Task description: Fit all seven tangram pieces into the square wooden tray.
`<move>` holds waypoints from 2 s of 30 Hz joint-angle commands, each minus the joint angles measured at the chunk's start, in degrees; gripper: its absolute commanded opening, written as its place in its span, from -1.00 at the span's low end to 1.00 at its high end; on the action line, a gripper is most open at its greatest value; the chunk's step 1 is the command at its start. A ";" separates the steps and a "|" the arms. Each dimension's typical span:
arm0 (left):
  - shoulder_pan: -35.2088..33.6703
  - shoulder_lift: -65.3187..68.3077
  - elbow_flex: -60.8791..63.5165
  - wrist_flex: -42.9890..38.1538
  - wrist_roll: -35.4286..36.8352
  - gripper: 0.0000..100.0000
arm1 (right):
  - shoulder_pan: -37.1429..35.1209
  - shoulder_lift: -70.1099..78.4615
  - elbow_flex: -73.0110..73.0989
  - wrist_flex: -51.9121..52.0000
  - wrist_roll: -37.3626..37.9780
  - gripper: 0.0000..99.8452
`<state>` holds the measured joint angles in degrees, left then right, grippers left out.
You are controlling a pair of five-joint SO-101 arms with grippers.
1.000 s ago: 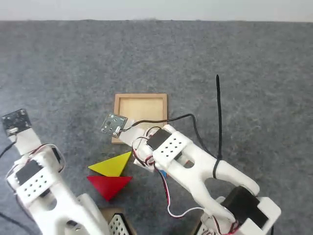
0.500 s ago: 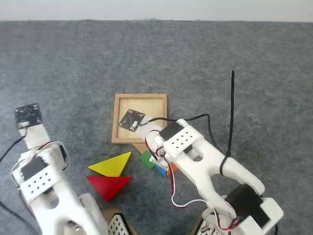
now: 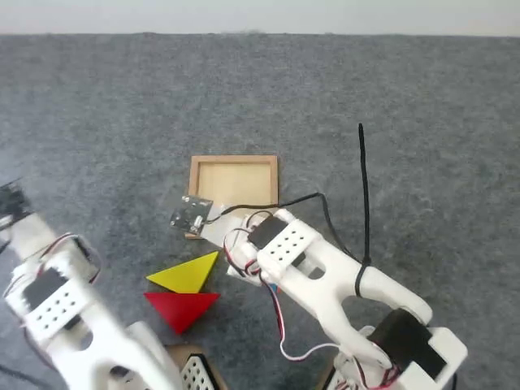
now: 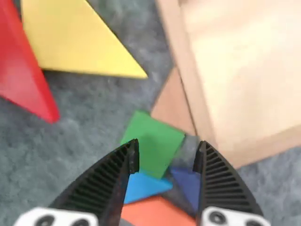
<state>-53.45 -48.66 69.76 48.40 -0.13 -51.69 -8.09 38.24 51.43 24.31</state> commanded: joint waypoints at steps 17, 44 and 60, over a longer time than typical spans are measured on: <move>-15.47 -1.58 -31.69 16.70 6.86 -0.76 | -13.67 21.58 -33.32 10.59 8.00 -0.60; -10.20 -19.96 -83.91 36.31 -5.36 -0.76 | -11.21 20.70 -40.09 28.53 30.42 -0.25; 16.70 9.93 -63.87 51.08 -28.04 -0.73 | 38.02 -10.77 -24.35 36.18 5.63 -0.90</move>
<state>-47.56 -46.11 6.20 93.23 -20.97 -18.64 -6.86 10.81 86.95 35.12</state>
